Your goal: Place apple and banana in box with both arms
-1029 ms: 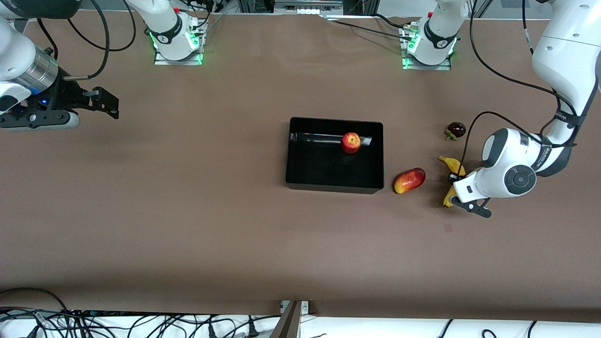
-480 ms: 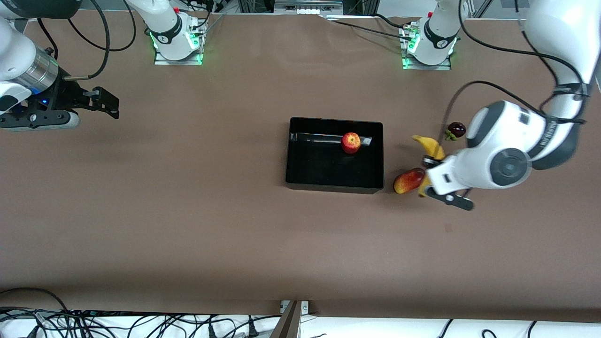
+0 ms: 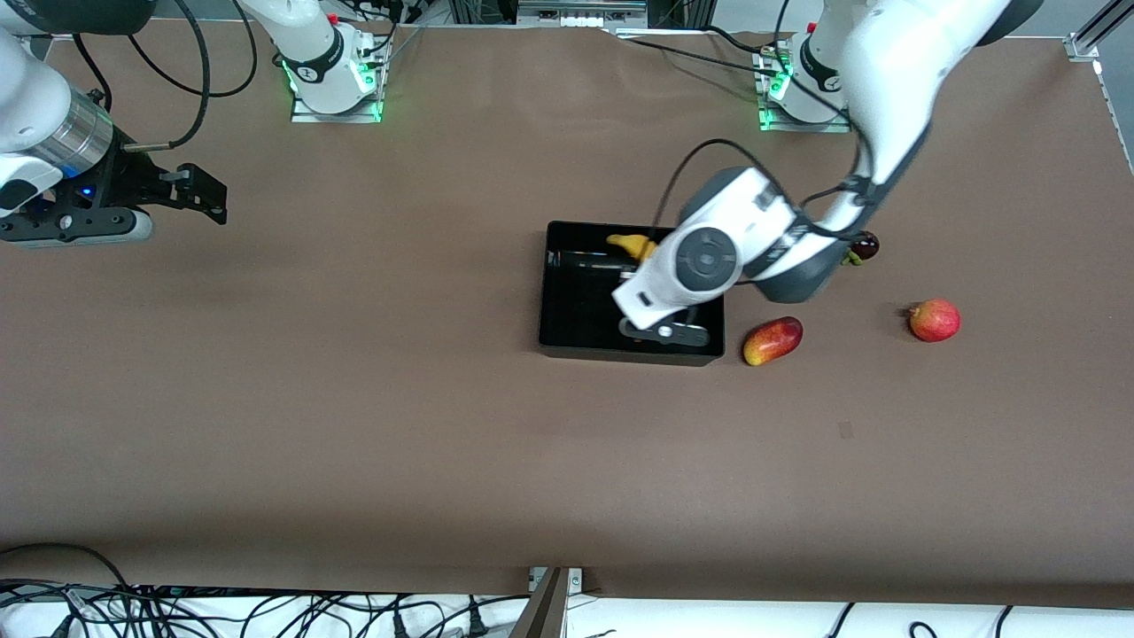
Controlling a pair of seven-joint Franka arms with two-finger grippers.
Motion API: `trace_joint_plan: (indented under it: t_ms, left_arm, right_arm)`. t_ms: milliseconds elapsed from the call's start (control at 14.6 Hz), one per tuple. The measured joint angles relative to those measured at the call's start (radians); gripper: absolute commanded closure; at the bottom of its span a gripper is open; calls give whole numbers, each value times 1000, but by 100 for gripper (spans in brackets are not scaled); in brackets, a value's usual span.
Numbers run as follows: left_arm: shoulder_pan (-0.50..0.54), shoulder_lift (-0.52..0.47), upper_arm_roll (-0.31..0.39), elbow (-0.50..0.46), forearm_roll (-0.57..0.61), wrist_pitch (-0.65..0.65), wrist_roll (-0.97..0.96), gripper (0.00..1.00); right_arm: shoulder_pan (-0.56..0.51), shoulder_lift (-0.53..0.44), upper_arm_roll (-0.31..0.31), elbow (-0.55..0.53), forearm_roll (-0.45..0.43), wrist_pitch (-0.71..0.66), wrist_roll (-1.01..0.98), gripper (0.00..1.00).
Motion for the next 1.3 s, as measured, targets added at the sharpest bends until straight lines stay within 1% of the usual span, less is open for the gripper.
trace_joint_plan:
  t_ms: [137,274,343,411,480,686,823,891,1097,1303]
  left_arm:
    - [-68,44,31,0,0,57,-55,100]
    - [-144,79,100,0,0,76,-70,99]
    - [-180,95,133,0,0,88,-73,93]
    - [-213,107,161,0,0,97,-81,61]
    - [-235,115,180,1,0,102,-86,1]
    - [-244,118,189,10,0,105,-103,0]
    - [-221,105,189,35,0,96,-106,0]
    - [-200,87,186,49,-6,70,-106,0]
    - [-105,-24,182,85,-87,-18,-105,0]
    - [13,-173,181,99,-106,-177,-68,0]
  right_arm:
    - [1,0,0,0,0,0,0,0]
    - [1,0,0,0,0,0,0,0]
    - [1,0,0,0,0,0,0,0]
    - [2,0,0,0,0,0,0,0]
    - [2,0,0,0,0,0,0,0]
    - [2,0,0,0,0,0,0,0]
    - [2,0,0,0,0,0,0,0]
    - [2,0,0,0,0,0,0,0]
    - [2,1,0,1,0,0,0,0]
    - [2,1,0,1,0,0,0,0]
